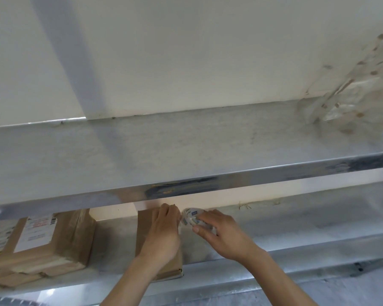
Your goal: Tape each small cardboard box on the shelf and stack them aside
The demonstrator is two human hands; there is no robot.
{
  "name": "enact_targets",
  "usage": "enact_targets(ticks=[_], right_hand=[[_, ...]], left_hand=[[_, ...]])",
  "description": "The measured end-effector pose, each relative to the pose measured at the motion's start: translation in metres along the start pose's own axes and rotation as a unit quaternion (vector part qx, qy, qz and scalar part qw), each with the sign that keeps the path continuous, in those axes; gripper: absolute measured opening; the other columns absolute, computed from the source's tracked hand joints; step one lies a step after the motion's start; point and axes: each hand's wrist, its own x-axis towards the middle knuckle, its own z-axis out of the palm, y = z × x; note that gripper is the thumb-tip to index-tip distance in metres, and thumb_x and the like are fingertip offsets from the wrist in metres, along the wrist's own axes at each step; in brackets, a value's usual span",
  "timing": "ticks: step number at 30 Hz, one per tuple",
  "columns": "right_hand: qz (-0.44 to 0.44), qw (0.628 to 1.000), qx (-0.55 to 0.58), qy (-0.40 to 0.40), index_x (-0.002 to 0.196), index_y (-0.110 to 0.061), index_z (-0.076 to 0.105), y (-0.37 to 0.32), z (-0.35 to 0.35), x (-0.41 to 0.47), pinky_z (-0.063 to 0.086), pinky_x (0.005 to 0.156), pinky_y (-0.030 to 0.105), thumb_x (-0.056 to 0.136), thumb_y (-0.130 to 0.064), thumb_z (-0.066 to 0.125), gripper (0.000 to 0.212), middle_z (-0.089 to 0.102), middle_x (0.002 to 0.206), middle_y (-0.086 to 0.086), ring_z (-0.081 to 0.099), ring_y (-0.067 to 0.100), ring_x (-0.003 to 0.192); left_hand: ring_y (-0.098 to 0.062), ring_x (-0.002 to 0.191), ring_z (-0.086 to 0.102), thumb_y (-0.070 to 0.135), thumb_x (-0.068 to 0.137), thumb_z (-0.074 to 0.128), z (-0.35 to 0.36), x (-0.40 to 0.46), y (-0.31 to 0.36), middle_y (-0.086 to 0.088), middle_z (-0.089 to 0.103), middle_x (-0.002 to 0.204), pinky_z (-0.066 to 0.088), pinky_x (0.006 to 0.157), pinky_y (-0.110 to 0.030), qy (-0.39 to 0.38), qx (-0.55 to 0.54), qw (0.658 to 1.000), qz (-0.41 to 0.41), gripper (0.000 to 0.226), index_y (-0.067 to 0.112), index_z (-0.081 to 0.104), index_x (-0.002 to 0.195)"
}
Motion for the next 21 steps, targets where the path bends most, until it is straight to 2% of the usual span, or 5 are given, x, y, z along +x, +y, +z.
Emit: enact_targets(ticks=[3,7,11,18,21], right_hand=[[0.014,0.998,-0.041,-0.047,0.101,-0.015,0.065,0.010,-0.002,0.000,0.034,0.069,0.013,0.099,-0.048,0.048,0.038,0.065,0.096,-0.001,0.049,0.008,0.085],[0.111,0.980,-0.147,-0.080,0.119,-0.021,0.065,0.042,-0.008,0.002,0.049,0.088,0.030,0.102,-0.044,0.045,0.035,0.065,0.124,0.000,0.058,0.021,0.114],[0.246,0.941,-0.219,-0.077,0.108,-0.025,0.062,0.094,-0.009,-0.003,0.051,0.089,0.036,0.093,-0.050,0.028,0.045,0.065,0.116,-0.004,0.061,0.021,0.111],[0.322,0.887,-0.309,-0.121,0.106,-0.029,0.062,0.097,0.008,-0.002,0.043,0.089,0.033,0.098,-0.043,0.045,0.023,0.064,0.125,-0.003,0.058,0.019,0.113],[0.301,0.904,-0.294,-0.079,0.132,-0.024,0.057,0.078,0.026,0.006,0.040,0.103,0.039,0.096,-0.044,0.054,0.042,0.052,0.142,0.001,0.046,0.025,0.131]], left_hand=[[-0.013,0.085,0.043,0.013,0.102,0.046,0.003,0.001,-0.003,0.008,0.045,0.091,0.040,0.070,-0.023,-0.004,-0.011,1.000,0.013,0.017,0.023,0.045,0.087],[-0.013,0.075,0.051,0.028,0.108,0.036,-0.004,0.000,-0.011,0.000,0.052,0.083,0.041,0.066,-0.024,0.025,-0.155,0.981,-0.111,0.026,0.018,0.047,0.086],[-0.015,0.074,0.055,0.029,0.107,0.036,-0.010,-0.006,-0.038,0.000,0.054,0.082,0.040,0.062,-0.028,0.114,-0.166,0.967,-0.154,0.023,0.027,0.045,0.086],[-0.016,0.096,0.059,0.041,0.106,0.036,0.004,-0.017,-0.085,0.004,0.060,0.104,0.051,0.088,-0.041,0.151,-0.170,0.947,-0.227,0.024,0.026,0.052,0.115],[-0.018,0.102,0.057,0.044,0.106,0.035,0.005,-0.025,-0.091,0.005,0.057,0.112,0.045,0.088,-0.035,0.144,-0.195,0.937,-0.249,0.027,0.028,0.049,0.123]])
